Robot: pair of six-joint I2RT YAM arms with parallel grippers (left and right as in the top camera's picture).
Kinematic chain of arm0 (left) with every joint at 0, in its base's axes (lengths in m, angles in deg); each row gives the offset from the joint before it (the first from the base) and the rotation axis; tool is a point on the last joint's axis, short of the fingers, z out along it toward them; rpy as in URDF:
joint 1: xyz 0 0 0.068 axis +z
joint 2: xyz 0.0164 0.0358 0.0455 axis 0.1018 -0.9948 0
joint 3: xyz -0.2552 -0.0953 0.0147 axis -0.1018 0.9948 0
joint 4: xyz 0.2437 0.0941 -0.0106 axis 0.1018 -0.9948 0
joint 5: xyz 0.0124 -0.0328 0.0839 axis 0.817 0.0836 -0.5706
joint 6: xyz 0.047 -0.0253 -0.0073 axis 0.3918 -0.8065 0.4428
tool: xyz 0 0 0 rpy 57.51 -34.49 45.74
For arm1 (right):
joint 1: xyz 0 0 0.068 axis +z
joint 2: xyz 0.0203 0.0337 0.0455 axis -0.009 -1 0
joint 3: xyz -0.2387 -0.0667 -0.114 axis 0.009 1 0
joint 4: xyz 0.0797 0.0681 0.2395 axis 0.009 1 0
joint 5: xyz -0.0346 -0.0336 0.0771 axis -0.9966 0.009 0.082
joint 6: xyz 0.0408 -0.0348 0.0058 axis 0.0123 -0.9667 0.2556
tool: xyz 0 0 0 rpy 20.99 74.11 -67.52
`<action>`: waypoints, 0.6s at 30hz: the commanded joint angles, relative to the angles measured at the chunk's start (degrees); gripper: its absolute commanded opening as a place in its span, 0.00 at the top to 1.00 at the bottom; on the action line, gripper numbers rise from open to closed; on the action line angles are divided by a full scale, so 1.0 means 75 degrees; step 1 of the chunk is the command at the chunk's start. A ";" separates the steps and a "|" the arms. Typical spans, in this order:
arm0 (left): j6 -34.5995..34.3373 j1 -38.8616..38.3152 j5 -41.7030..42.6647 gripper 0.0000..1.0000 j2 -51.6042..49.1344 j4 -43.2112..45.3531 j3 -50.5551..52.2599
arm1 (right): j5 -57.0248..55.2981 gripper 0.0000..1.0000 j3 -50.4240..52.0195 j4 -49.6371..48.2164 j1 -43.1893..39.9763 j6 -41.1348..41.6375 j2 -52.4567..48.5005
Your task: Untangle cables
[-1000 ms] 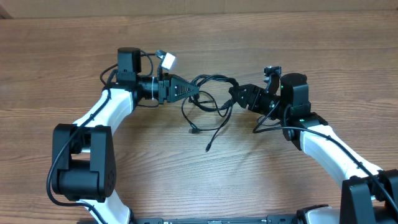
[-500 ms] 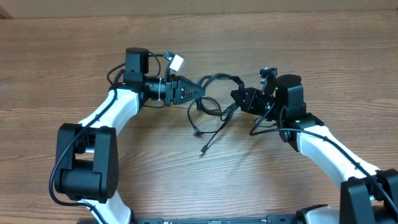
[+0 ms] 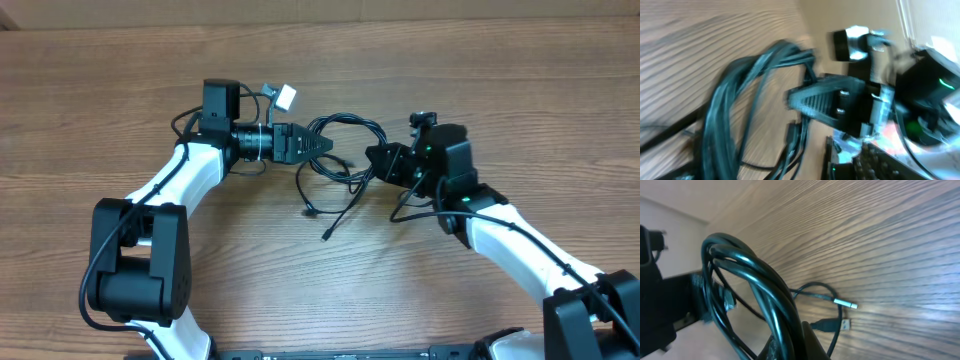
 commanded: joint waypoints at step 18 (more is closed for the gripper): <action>-0.2285 -0.0446 -0.2809 0.56 0.0073 -0.0819 -0.0041 | -0.1821 0.96 -0.0026 -0.1119 0.0947 -0.0968 0.0012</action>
